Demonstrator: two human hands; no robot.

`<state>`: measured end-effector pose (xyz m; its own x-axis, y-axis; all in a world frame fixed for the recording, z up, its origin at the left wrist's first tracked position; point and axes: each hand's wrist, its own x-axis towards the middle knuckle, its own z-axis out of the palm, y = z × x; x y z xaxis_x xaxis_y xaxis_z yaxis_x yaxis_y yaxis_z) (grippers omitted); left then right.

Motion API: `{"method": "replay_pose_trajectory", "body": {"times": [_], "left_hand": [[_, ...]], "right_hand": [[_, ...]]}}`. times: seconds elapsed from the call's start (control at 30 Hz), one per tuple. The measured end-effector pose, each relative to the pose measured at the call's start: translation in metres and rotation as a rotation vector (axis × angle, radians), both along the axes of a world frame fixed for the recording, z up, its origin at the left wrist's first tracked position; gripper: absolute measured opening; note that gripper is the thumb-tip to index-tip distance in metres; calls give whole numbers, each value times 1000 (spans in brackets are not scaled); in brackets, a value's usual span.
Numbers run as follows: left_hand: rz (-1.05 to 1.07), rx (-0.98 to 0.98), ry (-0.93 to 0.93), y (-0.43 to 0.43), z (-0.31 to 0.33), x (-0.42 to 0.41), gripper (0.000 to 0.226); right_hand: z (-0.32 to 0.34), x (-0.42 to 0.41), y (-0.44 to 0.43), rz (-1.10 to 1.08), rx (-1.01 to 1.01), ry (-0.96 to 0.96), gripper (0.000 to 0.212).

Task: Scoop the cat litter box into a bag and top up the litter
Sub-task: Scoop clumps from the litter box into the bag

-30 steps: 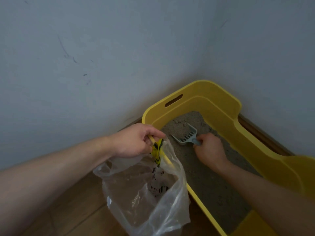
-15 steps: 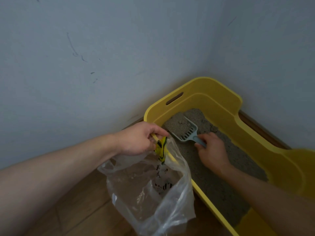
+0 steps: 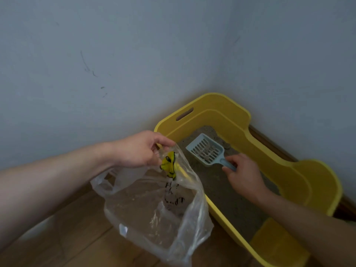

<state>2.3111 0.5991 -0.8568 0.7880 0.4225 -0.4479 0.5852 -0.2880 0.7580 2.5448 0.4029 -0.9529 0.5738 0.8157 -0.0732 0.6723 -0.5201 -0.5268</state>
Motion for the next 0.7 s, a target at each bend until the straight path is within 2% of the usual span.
{"method": "replay_pose_trajectory", "body": {"times": [0.37,0.53,0.7], "left_hand": [[69,12,19,-20,24,-9,62],[136,-52,2,-26,25,-14,62],[117,-21,12,-30,31,-17,63]], "right_hand": [[38,-4,-23,-12,-17,7,25],[59,-5,-33,35,4,2,27],[81,-10,-44,115,52,14,24]]}}
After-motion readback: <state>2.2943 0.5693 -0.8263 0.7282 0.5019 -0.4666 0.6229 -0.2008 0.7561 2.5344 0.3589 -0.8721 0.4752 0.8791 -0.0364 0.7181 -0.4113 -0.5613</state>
